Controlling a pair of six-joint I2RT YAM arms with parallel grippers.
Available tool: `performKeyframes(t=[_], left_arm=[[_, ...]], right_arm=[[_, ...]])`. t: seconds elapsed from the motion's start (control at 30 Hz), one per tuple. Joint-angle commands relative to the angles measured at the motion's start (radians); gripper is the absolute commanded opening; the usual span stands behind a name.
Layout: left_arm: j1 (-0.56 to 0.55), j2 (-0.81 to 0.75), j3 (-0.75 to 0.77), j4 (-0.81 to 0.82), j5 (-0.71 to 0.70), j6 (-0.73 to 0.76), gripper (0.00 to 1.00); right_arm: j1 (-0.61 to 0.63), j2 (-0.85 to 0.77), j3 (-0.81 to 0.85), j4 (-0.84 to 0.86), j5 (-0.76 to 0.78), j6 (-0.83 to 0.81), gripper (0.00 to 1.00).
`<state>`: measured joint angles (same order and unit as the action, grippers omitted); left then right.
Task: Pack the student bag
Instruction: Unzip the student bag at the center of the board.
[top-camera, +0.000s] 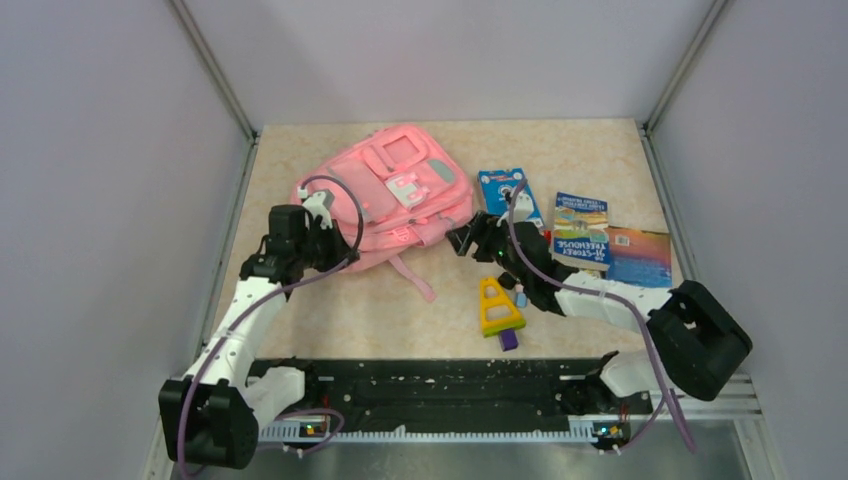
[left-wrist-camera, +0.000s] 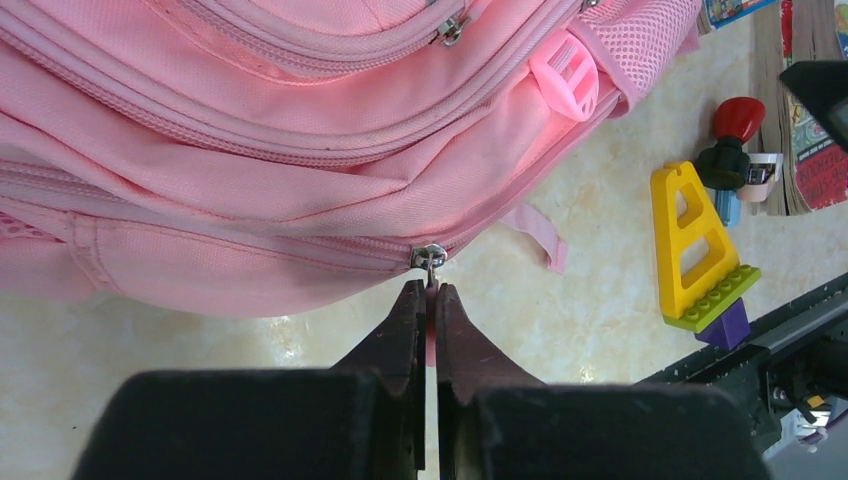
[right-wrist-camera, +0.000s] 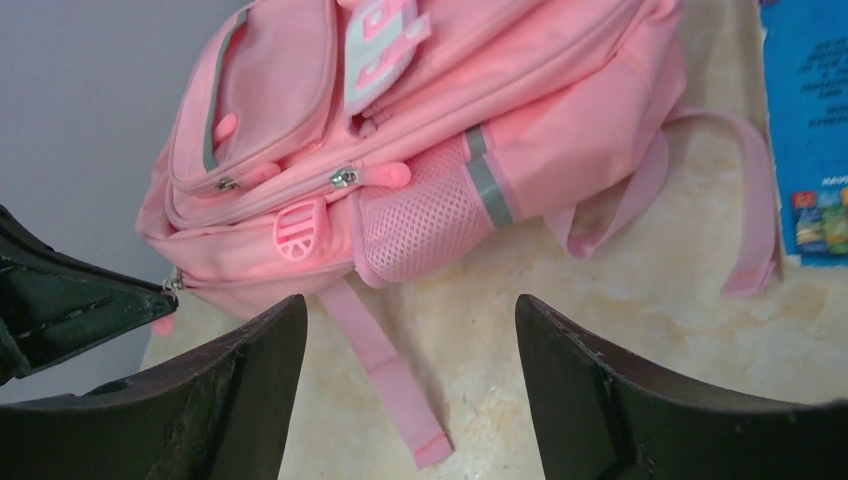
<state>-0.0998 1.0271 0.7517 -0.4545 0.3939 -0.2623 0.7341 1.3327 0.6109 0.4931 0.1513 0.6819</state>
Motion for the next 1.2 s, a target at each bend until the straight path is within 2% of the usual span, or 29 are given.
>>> performKeyframes(t=[0.0, 0.2, 0.37, 0.6, 0.67, 0.8, 0.9, 1.03, 1.17], left_arm=[[0.000, -0.046, 0.024, 0.044, 0.051, 0.026, 0.00], [-0.001, -0.055, 0.018, 0.048, 0.076, 0.020, 0.00], [-0.006, -0.055, 0.018, 0.047, 0.084, 0.021, 0.00], [-0.010, -0.045, 0.021, 0.042, 0.088, 0.032, 0.00], [-0.011, -0.045, 0.023, 0.042, 0.091, 0.034, 0.00], [-0.011, -0.055, 0.021, 0.032, 0.063, 0.047, 0.00], [-0.011, -0.059, 0.024, 0.028, 0.046, 0.054, 0.00], [-0.011, -0.075, 0.023, 0.038, 0.054, 0.063, 0.00], [-0.011, -0.091, 0.016, 0.033, -0.024, 0.078, 0.00]], right_arm=[[0.032, 0.067, -0.008, 0.114, -0.010, 0.182, 0.74], [0.052, 0.252, 0.081, 0.170, -0.064, 0.215, 0.81], [0.060, 0.394, 0.172, 0.224, -0.070, 0.241, 0.81], [0.069, 0.503, 0.248, 0.251, -0.055, 0.260, 0.79], [0.068, 0.517, 0.252, 0.258, -0.052, 0.259, 0.70], [0.069, 0.516, 0.251, 0.268, -0.050, 0.229, 0.26], [0.069, 0.498, 0.251, 0.251, -0.030, 0.198, 0.02], [0.068, 0.450, 0.250, 0.221, -0.006, 0.126, 0.00], [0.060, 0.368, 0.248, 0.158, 0.037, 0.017, 0.00]])
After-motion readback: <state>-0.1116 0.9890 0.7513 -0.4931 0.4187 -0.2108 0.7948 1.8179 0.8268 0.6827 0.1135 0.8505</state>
